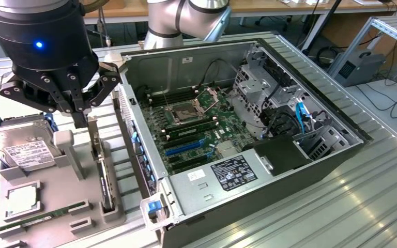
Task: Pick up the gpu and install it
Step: 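Reach for the gpu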
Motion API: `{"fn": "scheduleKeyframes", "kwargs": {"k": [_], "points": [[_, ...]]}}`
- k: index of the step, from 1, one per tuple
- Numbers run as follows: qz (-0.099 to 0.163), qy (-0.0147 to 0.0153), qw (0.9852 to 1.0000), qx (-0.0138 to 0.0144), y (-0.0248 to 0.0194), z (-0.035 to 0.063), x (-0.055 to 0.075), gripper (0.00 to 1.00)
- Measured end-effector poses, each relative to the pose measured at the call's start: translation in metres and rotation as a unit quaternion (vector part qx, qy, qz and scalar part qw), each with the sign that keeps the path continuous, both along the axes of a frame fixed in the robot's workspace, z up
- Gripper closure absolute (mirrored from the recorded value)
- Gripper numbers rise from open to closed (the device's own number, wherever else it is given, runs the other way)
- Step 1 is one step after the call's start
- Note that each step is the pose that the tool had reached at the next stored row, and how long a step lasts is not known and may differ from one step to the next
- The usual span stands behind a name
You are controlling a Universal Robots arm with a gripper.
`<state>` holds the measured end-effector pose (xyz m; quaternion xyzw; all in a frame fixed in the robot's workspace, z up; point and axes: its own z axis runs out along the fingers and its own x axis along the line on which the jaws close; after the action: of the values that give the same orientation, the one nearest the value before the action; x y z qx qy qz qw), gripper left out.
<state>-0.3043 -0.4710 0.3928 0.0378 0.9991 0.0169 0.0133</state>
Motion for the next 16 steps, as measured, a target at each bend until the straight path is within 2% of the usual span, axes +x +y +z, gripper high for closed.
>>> {"fn": "scheduleKeyframes", "kwargs": {"k": [4,8,16], "points": [[0.0,0.0,1.0,0.0,0.0,0.0,0.0,0.89],[0.0,0.0,1.0,0.0,-0.0047,0.0001,0.0,0.89],[0.0,0.0,1.0,0.0,-0.005,0.0,0.0005,0.89]]}}
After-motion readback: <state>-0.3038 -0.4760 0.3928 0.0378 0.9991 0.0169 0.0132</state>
